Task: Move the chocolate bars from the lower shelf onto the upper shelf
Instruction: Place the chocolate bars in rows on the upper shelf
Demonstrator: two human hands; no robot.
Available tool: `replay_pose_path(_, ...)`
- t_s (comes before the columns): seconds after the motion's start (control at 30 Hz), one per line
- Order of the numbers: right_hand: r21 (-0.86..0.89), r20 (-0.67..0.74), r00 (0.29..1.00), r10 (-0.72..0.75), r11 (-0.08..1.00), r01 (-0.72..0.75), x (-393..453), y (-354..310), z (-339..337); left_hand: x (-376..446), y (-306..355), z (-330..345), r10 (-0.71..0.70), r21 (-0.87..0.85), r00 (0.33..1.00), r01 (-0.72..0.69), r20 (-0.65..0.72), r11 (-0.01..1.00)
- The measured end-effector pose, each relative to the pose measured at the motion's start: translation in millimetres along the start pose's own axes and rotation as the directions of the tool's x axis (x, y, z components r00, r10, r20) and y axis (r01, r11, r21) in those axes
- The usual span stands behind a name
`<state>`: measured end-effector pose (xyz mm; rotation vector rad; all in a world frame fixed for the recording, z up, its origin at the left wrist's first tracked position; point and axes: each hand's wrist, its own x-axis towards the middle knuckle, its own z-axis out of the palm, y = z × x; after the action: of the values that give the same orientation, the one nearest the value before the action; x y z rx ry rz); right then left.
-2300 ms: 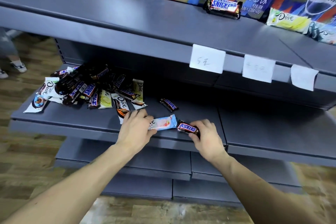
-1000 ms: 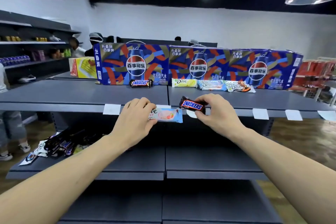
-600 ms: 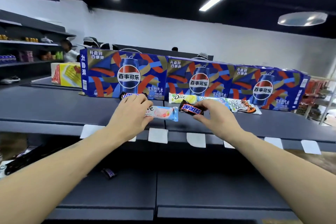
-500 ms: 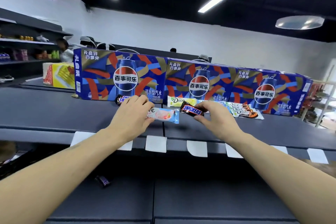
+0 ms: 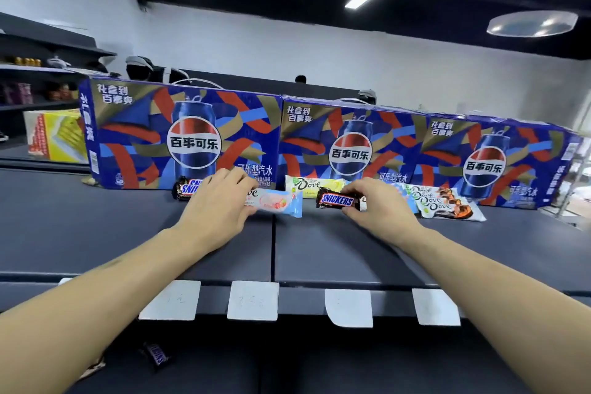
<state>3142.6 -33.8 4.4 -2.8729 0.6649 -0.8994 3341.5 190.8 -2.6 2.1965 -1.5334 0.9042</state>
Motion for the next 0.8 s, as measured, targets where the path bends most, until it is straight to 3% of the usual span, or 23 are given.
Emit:
replay_pose_path(0.3, 0.075, 0.068, 0.990, -0.126, 0.990, 0.121, 52, -54, 45, -20, -36, -3, -0.140, 0.040, 0.987, 0.137, 0.080, 0.990)
replay_pose_path(0.6, 0.066, 0.100, 0.986, -0.135, 0.990, 0.128, 82, -74, 79, -12, -53, 6, -0.081, 0.043, 0.995, 0.079, 0.058, 0.996)
replay_pose_path(0.8, 0.077, 0.047, 0.989, -0.139, 0.988, 0.135, 98, -83, 95, -9, -66, 13, -0.063, 0.015, 0.995, 0.062, 0.074, 0.998)
